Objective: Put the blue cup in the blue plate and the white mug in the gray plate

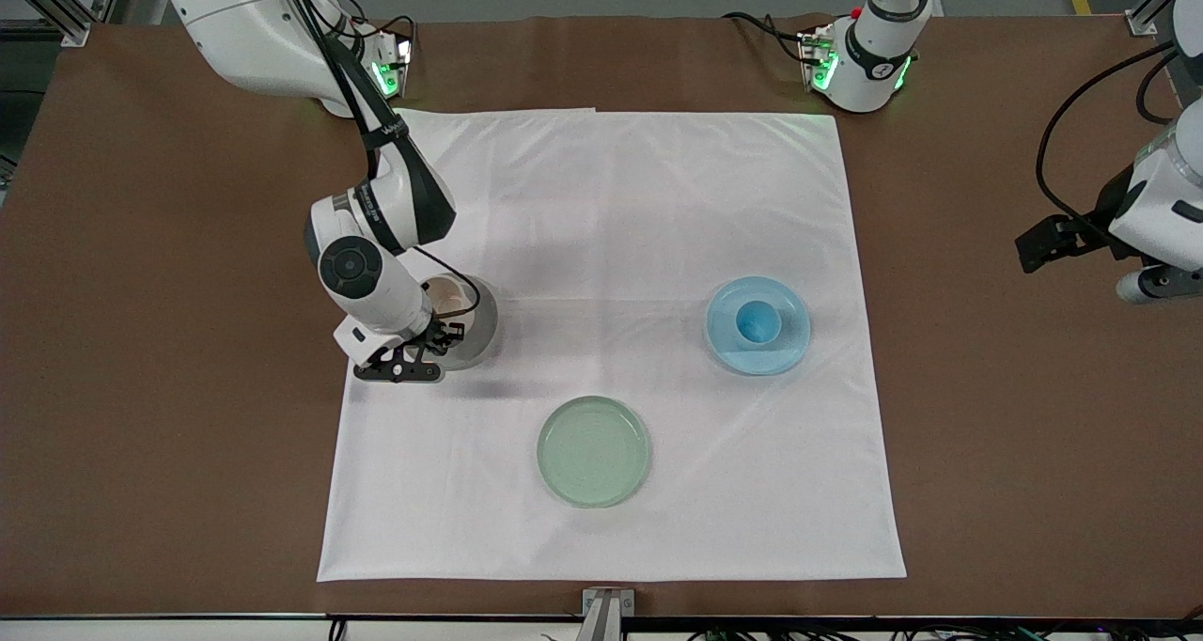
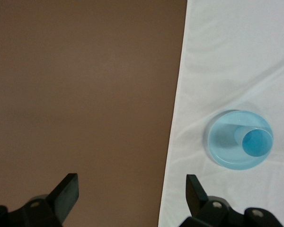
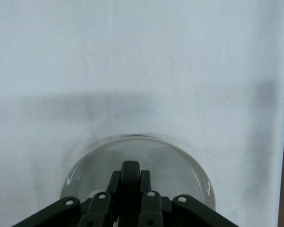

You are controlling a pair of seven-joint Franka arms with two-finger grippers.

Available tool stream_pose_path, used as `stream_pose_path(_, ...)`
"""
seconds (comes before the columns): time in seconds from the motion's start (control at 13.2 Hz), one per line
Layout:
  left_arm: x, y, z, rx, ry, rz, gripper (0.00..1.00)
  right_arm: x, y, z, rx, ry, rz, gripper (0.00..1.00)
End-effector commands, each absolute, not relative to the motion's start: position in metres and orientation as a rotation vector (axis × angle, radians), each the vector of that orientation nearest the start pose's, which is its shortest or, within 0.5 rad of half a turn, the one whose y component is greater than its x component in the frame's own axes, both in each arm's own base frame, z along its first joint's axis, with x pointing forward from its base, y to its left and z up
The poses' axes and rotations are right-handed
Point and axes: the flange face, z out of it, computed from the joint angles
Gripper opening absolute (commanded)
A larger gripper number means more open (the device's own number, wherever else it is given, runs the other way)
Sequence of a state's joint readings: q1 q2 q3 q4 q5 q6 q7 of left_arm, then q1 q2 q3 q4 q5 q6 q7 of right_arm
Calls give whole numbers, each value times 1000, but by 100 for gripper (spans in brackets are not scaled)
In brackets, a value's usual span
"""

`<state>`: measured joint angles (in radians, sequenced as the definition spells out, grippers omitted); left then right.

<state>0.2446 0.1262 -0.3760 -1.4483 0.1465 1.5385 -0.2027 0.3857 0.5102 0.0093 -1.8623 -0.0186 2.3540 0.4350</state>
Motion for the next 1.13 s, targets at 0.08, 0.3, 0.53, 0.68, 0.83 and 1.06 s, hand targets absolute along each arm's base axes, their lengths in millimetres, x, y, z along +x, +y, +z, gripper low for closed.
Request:
stream_pose_path(0.08, 551, -43, 635, -3104, -88, 22, 100, 585, 243, 234, -3158, 72, 22, 3)
stream_pose_path(0.3, 525, -51, 633, -3113, -78, 46, 100, 584, 243, 234, -3161, 84, 33, 36)
stream_pose_path(0.53, 508, -51, 634, -3132, -86, 56, 100, 575, 251, 256, -3183, 141, 105, 100)
stream_pose_path(0.68, 494, -56, 635, -3128, -73, 58, 100, 566, 247, 304, -3197, 149, 150, 100)
stream_pose_path(0.83, 488, -58, 637, -3126, -68, 51, 100, 552, 230, 367, -3211, 177, 211, 100)
stream_pose_path(1.06, 491, -60, 640, -3126, -58, 41, 100, 525, 184, 453, -3214, 246, 277, 100)
